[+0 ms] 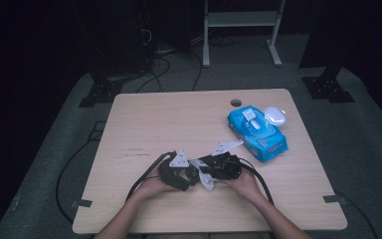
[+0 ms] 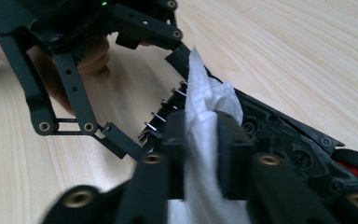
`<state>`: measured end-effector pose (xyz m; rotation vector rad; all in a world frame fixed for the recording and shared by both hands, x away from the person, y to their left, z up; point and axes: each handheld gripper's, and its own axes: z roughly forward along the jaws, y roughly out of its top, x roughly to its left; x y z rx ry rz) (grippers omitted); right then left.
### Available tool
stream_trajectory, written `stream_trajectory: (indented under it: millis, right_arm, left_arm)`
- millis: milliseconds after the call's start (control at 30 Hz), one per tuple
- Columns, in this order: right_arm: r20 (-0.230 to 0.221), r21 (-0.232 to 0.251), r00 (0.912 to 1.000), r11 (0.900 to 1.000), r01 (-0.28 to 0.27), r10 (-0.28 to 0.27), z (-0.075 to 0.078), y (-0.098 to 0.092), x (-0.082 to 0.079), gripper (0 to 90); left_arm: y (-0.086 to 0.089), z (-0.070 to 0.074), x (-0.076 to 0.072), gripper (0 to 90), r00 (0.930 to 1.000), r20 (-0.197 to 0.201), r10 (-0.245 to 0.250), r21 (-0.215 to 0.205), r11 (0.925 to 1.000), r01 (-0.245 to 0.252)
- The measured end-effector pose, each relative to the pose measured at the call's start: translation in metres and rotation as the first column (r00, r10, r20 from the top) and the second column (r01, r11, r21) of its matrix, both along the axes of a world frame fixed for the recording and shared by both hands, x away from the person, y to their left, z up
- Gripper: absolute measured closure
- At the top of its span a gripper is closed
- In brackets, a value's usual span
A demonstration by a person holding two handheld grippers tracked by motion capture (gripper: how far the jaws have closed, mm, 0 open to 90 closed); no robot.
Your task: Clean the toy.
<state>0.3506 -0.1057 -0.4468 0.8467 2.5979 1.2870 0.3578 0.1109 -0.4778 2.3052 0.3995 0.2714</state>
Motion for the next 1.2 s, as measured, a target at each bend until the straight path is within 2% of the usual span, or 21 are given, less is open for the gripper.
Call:
stream_trajectory:
  millis: [133, 200, 300, 433, 500, 567, 633, 700, 767, 900, 933, 1000, 1100, 1167, 1200]
  right_arm:
    - [0.08, -0.057, 0.9967, 0.998, 0.021, -0.016, 0.005, -0.002, -0.004, 59.1]
    - [0.111, -0.066, 0.9934, 0.997, 0.034, -0.027, 0.011, -0.008, -0.007, 58.8]
    - [0.112, -0.037, 0.9935, 0.999, 0.025, -0.021, 0.014, -0.017, -0.01, 58.3]
    - [0.135, -0.074, 0.9908, 0.997, 0.019, -0.009, 0.01, -0.014, -0.013, 60.0]
    - [0.167, -0.099, 0.9859, 0.995, 0.024, -0.007, 0.007, -0.009, -0.015, 63.5]
    - [0.168, -0.119, 0.9857, 0.993, 0.016, 0.004, 0.004, -0.005, -0.015, 65.0]
    - [0.158, -0.127, 0.9874, 0.992, 0.021, -0.001, 0.0, -0.002, -0.014, 67.3]
    - [0.147, -0.116, 0.9891, 0.993, 0.019, -0.002, -0.002, -0.001, -0.012, 68.9]
    - [0.143, -0.109, 0.9898, 0.994, 0.018, -0.002, -0.002, 0.0, -0.011, 74.3]
    - [0.092, -0.072, 0.9957, 0.997, 0.019, -0.012, -0.002, -0.004, -0.006, 79.6]
    - [0.065, -0.053, 0.9976, 0.998, 0.025, -0.021, -0.002, -0.006, -0.003, 80.6]
    - [0.052, -0.05, 0.9983, 0.998, 0.027, -0.024, -0.002, -0.006, -0.003, 81.5]
    - [0.042, -0.028, 0.9991, 1.0, -0.001, 0.002, -0.001, 0.002, -0.006, 81.7]
    - [0.03, -0.005, 0.9989, 0.999, -0.035, 0.035, 0.0, 0.011, -0.009, 81.7]
    - [0.024, -0.004, 0.9983, 0.999, -0.054, 0.054, 0.0, 0.017, -0.01, 81.7]
  left_arm:
    - [0.001, 0.002, 0.0, 23.4, 1.0, 0.003, -0.004, -0.012, 0.9999, 0.004]
    - [0.001, 0.002, 0.001, 23.4, 1.0, 0.003, -0.006, -0.011, 0.9999, 0.006]
    - [0.0, 0.0, 0.001, 23.4, 1.0, 0.005, -0.006, 0.002, 1.0, 0.006]
    - [0.0, 0.001, 0.001, 23.4, 0.9999, 0.008, -0.008, 0.01, 0.9999, 0.008]
    - [0.0, 0.001, 0.0, 23.4, 0.9999, 0.009, -0.006, 0.007, 1.0, 0.006]
    - [0.0, 0.001, 0.001, 23.2, 1.0, 0.004, -0.004, -0.001, 1.0, 0.004]
    - [-0.001, 0.001, 0.002, 23.0, 1.0, -0.005, -0.005, 0.003, 1.0, 0.005]
    - [-0.002, 0.0, 0.003, 22.6, 1.0, -0.007, 0.0, 0.01, 1.0, 0.0]
    - [-0.003, 0.0, 0.004, 22.0, 0.9997, -0.019, 0.011, 0.005, 0.9999, -0.011]
    - [-0.005, 0.0, 0.005, 21.9, 0.9996, -0.022, 0.015, -0.002, 0.9999, -0.015]
    - [-0.005, 0.001, 0.004, 22.4, 0.9999, -0.014, 0.008, 0.004, 1.0, -0.008]
    - [-0.007, 0.001, 0.002, 22.9, 0.9999, 0.014, 0.007, 0.012, 0.9999, -0.007]
    - [-0.009, 0.003, 0.001, 23.5, 0.9998, 0.017, -0.004, -0.005, 1.0, 0.004]
    - [-0.011, 0.003, 0.0, 23.7, 0.9994, 0.032, -0.014, 0.019, 0.9997, 0.014]
    - [-0.011, 0.002, 0.0, 23.7, 0.9994, 0.033, -0.012, 0.017, 0.9998, 0.011]
